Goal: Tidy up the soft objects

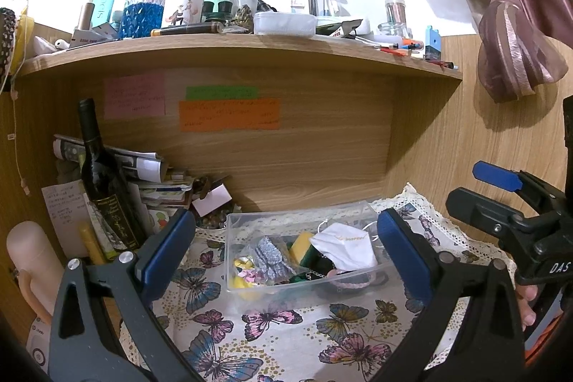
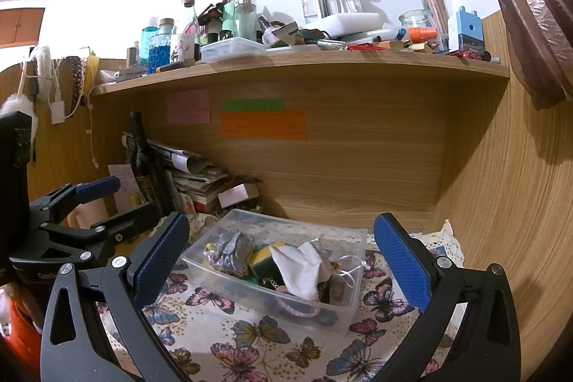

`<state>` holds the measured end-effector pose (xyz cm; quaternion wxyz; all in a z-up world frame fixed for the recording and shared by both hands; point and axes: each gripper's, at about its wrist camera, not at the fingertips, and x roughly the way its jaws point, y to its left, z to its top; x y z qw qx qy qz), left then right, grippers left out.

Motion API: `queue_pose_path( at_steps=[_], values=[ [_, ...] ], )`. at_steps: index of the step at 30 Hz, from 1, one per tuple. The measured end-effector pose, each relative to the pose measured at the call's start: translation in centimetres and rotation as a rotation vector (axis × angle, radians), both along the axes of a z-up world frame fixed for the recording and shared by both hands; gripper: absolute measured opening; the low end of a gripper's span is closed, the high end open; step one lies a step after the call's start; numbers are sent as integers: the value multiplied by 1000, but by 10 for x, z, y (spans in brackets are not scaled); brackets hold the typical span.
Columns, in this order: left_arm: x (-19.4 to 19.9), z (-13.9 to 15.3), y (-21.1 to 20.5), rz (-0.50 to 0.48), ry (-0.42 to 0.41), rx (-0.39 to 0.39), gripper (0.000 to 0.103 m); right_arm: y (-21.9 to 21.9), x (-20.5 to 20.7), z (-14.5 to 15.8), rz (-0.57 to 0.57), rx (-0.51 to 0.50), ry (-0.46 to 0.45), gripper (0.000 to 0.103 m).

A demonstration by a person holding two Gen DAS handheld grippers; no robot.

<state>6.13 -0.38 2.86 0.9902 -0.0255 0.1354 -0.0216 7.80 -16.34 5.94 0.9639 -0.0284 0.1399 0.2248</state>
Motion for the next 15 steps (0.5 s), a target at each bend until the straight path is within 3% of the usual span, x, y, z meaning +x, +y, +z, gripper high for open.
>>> queue_pose_path(
  at_steps=[15],
  values=[
    [0,1,0,-38,6,-27,103,0,-1,-2,1,-6,-3,103]
  ],
)
